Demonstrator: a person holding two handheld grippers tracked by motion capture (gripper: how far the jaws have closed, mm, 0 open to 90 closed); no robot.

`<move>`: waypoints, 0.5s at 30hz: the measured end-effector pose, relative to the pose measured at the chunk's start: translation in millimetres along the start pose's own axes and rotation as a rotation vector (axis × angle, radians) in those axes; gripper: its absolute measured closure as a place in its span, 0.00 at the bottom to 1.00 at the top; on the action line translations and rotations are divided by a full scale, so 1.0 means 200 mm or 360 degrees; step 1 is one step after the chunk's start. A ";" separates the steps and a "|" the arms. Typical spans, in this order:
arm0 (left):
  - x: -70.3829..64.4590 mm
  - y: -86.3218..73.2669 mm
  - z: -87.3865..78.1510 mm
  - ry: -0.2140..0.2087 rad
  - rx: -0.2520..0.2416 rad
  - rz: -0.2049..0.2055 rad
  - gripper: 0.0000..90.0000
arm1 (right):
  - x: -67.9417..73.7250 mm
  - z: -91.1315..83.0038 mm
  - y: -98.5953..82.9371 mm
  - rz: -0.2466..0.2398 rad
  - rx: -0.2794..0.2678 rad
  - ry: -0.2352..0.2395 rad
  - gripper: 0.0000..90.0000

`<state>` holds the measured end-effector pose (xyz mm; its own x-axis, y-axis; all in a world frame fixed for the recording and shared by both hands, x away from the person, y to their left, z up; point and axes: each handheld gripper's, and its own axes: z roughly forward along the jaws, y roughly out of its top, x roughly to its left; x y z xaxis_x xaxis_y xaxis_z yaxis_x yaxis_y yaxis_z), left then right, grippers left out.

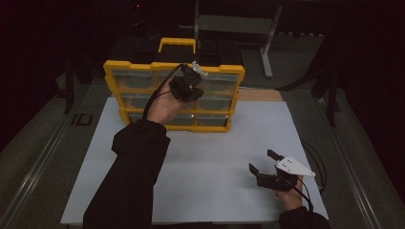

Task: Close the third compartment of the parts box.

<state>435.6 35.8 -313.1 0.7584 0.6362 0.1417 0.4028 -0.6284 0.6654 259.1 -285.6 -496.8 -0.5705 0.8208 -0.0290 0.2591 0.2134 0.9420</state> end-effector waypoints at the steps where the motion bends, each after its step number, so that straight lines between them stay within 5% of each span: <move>1: 0.00 0.00 0.00 0.0008 0.0002 0.0004 0.99 | 0.00 0.00 0.00 0.0000 0.0000 0.0000 0.13; 15: -0.02 0.02 0.02 0.0091 0.0006 0.0005 0.99 | 0.00 0.00 0.00 -0.0001 0.0000 -0.0002 0.13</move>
<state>437.1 28.2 -313.8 0.7289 0.6589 0.1856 0.4027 -0.6320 0.6621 258.7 -286.1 -496.5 -0.5697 0.8213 -0.0300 0.2590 0.2141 0.9419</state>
